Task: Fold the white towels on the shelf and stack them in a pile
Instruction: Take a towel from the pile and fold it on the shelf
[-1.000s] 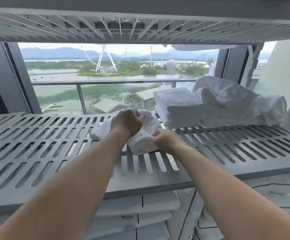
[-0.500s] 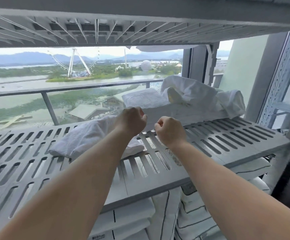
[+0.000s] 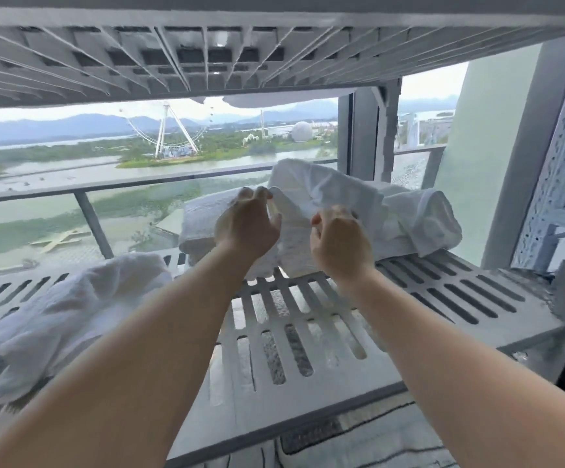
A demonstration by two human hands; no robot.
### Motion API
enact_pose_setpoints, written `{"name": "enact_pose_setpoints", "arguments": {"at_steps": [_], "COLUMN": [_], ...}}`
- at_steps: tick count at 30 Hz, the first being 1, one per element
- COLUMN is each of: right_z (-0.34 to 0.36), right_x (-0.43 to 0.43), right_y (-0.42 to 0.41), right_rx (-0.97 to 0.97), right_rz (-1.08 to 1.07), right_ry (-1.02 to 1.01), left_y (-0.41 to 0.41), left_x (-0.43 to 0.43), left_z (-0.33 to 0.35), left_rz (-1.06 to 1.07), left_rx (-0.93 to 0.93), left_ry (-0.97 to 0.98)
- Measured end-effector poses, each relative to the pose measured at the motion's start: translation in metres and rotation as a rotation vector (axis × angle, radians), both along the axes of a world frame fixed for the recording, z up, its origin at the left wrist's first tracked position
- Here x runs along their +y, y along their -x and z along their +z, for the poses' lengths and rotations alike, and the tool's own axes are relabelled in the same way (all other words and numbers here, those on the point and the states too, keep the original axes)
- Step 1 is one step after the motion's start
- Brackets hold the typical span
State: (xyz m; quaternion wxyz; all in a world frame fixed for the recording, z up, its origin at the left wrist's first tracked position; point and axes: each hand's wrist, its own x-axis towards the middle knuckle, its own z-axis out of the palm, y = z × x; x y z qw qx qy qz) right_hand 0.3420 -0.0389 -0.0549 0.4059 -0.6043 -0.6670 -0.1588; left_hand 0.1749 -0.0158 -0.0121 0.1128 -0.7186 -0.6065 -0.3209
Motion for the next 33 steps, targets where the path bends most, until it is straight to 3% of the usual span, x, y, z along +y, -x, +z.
{"name": "enact_pose_setpoints", "arguments": {"at_steps": [6, 18, 29, 33], "right_z": [0.012, 0.025, 0.028, 0.027], "right_x": [0.034, 0.074, 0.110, 0.116], "right_y": [-0.057, -0.073, -0.079, -0.078], "right_rx": [-0.185, -0.204, -0.047, -0.033], "right_rz": [-0.022, 0.013, 0.058, 0.052], "right_ry": [-0.122, 0.065, 0.196, 0.143], "left_y": [-0.038, -0.044, -0.042, -0.041], "left_x": [0.024, 0.060, 0.095, 0.099], "left_z": [-0.004, 0.007, 0.014, 0.015], "left_rz": [0.077, 0.141, 0.096, 0.049], "left_rx": [0.023, 0.055, 0.168, 0.144], "left_ry": [0.013, -0.173, 0.149, 0.149]}}
